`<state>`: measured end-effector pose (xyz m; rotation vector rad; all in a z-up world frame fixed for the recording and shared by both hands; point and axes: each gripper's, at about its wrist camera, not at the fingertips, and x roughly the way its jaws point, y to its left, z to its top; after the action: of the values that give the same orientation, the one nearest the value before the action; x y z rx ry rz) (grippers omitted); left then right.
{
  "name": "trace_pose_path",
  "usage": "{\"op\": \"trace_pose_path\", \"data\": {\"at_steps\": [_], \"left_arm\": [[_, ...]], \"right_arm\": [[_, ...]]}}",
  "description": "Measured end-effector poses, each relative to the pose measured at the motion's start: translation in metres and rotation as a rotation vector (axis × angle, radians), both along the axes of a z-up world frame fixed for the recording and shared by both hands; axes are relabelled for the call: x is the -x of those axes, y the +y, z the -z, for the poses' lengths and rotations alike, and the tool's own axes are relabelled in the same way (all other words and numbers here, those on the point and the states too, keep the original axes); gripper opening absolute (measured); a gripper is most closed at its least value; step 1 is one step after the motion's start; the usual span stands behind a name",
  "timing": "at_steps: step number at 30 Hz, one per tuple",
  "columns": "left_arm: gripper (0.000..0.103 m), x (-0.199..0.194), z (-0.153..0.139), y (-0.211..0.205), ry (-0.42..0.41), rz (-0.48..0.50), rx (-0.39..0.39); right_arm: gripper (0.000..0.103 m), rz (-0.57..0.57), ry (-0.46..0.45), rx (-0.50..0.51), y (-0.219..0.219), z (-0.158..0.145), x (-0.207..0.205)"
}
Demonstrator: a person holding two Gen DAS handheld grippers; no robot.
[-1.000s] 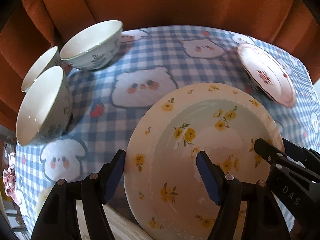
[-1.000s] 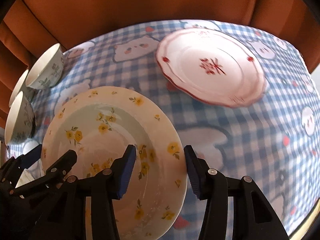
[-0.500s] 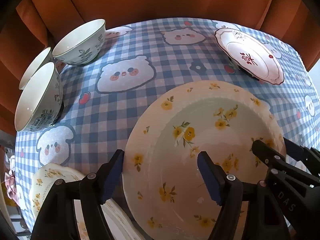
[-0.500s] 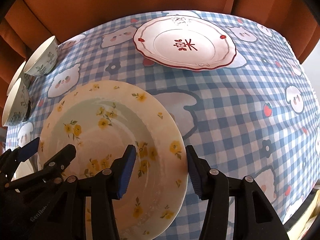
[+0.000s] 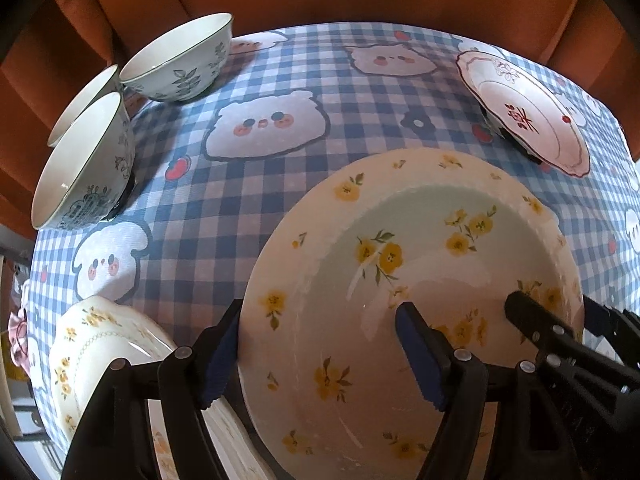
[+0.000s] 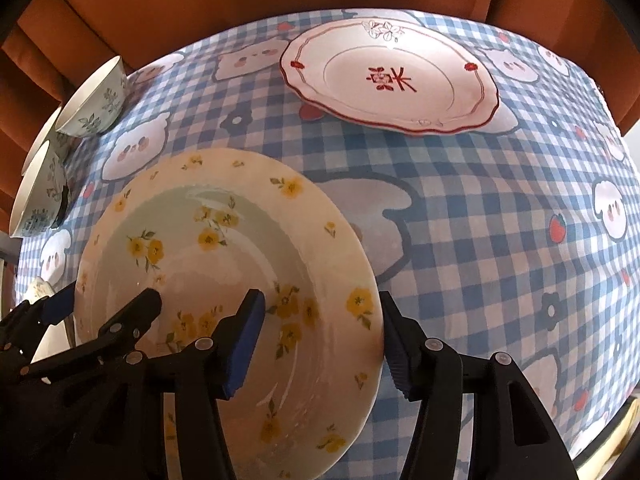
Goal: Organize plates and bowls
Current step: 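Lower the held deep plate onto the flat yellow-floral plate with the right tool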
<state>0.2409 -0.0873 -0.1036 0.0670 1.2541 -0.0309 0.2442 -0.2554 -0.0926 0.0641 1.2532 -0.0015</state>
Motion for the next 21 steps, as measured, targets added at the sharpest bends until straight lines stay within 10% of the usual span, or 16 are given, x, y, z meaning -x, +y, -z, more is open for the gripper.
{"op": "trace_pose_path", "data": {"at_steps": [21], "left_arm": [[0.074,0.037,-0.039,0.022,-0.05,0.014,0.073]], "right_arm": [[0.061,0.012,-0.046,0.028,0.014,-0.042,0.037]]}}
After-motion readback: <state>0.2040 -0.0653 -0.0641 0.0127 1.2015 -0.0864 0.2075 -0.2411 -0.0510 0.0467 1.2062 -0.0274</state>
